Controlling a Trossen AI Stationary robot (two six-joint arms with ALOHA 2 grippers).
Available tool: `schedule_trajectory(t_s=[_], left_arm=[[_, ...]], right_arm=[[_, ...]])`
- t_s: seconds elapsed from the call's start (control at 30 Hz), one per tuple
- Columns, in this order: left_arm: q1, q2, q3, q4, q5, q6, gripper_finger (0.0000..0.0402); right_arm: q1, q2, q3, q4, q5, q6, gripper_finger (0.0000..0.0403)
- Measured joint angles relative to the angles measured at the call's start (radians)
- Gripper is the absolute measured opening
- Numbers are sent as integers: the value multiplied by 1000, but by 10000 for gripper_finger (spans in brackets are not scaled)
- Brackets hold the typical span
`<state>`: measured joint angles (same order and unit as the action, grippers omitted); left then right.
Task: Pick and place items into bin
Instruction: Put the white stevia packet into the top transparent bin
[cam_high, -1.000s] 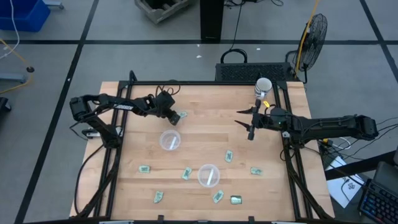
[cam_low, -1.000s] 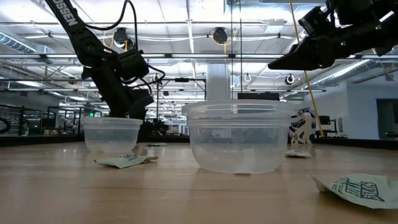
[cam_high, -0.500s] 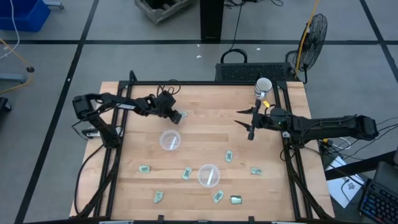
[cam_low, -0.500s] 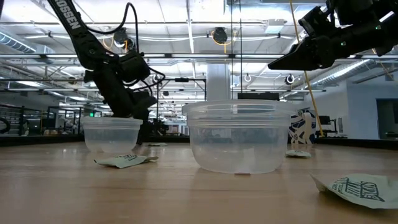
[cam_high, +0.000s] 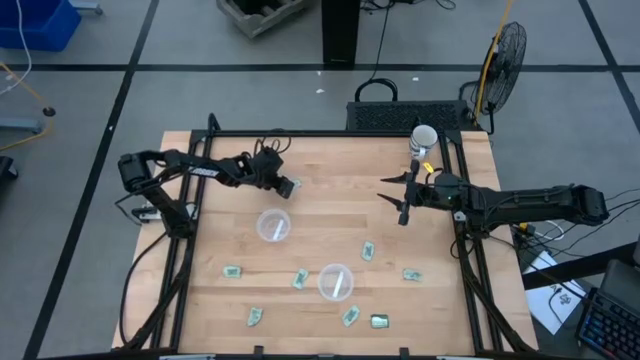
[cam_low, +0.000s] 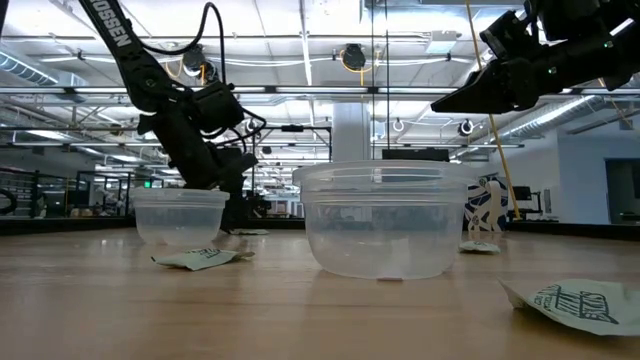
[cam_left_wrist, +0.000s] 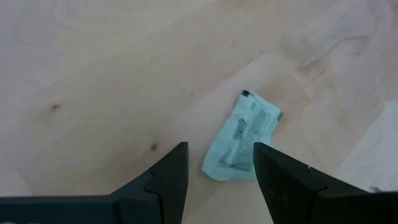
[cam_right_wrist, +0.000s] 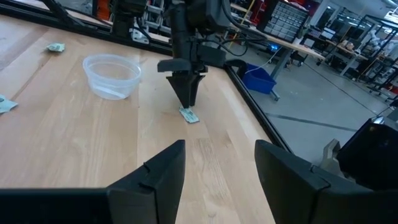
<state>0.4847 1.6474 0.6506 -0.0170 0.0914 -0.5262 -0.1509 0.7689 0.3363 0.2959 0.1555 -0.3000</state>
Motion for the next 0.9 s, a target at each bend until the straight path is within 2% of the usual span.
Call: schedule_trajectory(t_s=[0.33, 0.43, 0.83, 0.9], left_arm=[[-38, -6, -2, -7, 20, -7, 186], [-40, -6, -3, -8, 18, -7, 174], [-40, -5, -4, -14, 8, 20, 16], [-40, -6, -4, -13, 2, 27, 6]], right_arm=[[0, 0, 0, -16, 0, 0, 185], [0, 0, 0, -16, 0, 0, 185], [0, 0, 0, -17, 0, 0, 185], [0, 0, 0, -17, 0, 0, 185]])
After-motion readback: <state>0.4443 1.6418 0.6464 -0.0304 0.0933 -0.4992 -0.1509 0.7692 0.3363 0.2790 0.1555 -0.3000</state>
